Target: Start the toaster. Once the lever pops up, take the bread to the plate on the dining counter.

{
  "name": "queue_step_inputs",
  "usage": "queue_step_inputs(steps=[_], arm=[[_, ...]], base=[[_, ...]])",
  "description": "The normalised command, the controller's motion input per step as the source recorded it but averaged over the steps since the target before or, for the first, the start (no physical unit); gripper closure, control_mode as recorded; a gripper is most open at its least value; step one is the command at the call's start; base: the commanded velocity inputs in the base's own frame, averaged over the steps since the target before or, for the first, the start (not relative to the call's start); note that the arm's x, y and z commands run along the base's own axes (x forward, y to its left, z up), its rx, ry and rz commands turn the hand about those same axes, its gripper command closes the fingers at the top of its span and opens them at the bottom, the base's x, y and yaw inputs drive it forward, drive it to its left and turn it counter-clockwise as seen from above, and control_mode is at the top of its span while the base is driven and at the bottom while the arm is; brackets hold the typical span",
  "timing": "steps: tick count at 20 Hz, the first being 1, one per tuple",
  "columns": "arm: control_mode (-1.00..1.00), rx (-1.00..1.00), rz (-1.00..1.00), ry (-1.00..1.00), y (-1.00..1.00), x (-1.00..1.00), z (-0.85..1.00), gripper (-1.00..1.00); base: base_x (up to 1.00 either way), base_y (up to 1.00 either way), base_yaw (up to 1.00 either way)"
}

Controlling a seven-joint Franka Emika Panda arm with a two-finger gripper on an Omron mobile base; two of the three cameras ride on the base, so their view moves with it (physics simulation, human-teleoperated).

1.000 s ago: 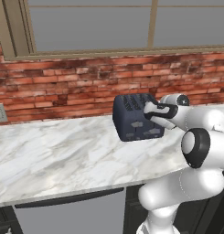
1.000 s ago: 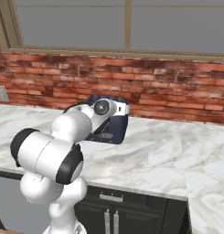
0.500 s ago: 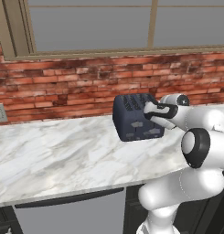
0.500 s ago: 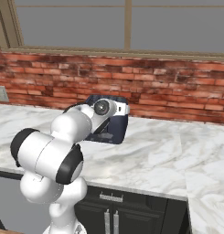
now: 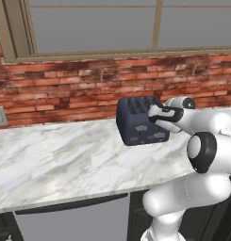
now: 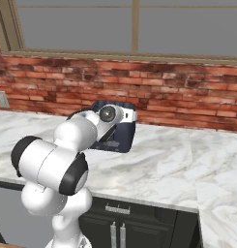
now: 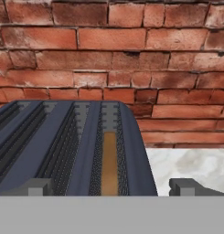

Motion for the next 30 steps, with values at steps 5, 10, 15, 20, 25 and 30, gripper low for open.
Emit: queue_step_inputs(steps=[5,10,15,20,25,30], arm=[[-1.0,0.0,0.0,0.0,0.0,0.0,0.0,-1.0],[-1.0,0.0,0.0,0.0,0.0,0.0,0.0,-1.0],[-1.0,0.0,0.0,0.0,0.0,0.0,0.0,-1.0],[-1.0,0.0,0.0,0.0,0.0,0.0,0.0,-1.0],[-1.0,0.0,0.0,0.0,0.0,0.0,0.0,-1.0],[-1.0,0.0,0.0,0.0,0.0,0.0,0.0,-1.0]], base=[[0.0,0.0,0.0],[0.0,0.0,0.0],[0.0,0.0,0.0],[0.0,0.0,0.0],[0.0,0.0,0.0],[0.0,0.0,0.0]])
